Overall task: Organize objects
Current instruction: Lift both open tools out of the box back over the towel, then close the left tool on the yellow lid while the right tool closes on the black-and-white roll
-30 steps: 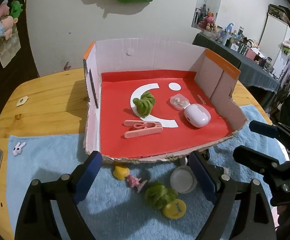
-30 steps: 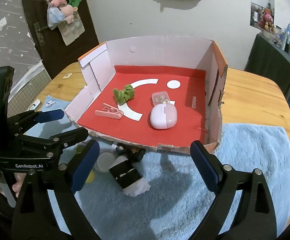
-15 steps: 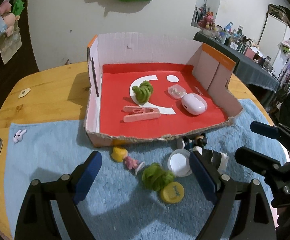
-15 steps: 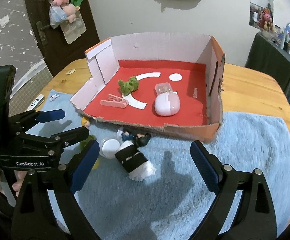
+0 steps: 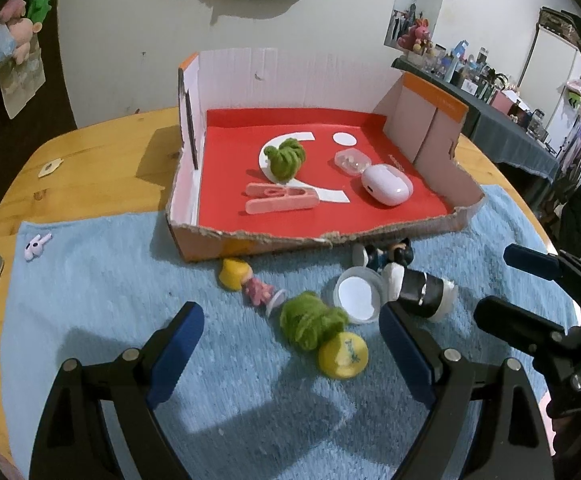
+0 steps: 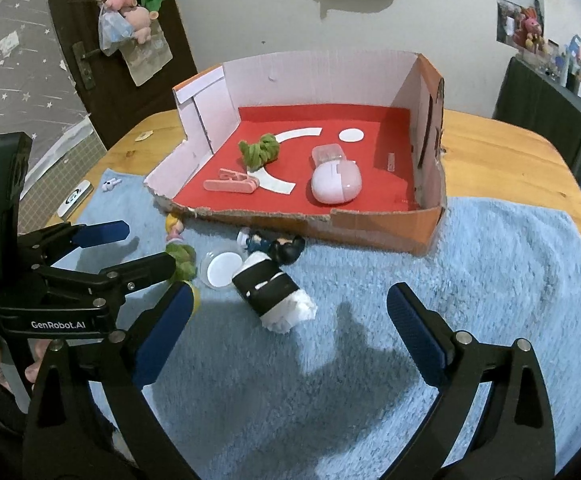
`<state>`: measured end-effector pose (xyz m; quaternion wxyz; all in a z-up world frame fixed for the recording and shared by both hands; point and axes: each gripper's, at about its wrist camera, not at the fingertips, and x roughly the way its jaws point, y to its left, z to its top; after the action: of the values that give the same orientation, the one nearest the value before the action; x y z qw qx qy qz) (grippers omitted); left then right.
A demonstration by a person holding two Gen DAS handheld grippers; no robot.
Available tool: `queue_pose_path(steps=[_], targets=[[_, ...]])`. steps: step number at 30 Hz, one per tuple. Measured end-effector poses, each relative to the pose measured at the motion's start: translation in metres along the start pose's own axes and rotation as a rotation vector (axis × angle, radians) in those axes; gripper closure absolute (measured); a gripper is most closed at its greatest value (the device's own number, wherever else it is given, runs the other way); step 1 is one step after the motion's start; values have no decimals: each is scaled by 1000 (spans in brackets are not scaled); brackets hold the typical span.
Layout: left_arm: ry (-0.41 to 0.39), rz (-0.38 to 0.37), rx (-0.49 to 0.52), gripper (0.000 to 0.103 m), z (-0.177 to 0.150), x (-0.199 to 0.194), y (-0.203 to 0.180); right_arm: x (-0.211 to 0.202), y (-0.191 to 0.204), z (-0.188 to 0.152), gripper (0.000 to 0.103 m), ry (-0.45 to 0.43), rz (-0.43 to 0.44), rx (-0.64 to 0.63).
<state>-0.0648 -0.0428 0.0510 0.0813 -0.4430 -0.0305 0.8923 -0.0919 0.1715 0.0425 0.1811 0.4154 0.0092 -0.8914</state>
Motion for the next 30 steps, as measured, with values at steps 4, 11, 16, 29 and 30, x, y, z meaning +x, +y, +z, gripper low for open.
queue_pose_path(steps=[4, 11, 16, 29, 30], targets=[[6, -4, -2, 12, -5, -1, 0, 0, -1, -4, 4, 4, -1, 4], [15, -12, -7, 12, -13, 0, -1, 1, 0, -10, 4, 13, -2, 5], [20, -15, -11, 12, -18, -1, -1, 2, 1, -13, 4, 18, 1, 2], [22, -30, 6, 21, -31, -1, -11, 3, -2, -19, 4, 11, -8, -5], [23, -33, 9, 23, -32, -1, -12, 3, -2, -18, 4, 12, -13, -11]])
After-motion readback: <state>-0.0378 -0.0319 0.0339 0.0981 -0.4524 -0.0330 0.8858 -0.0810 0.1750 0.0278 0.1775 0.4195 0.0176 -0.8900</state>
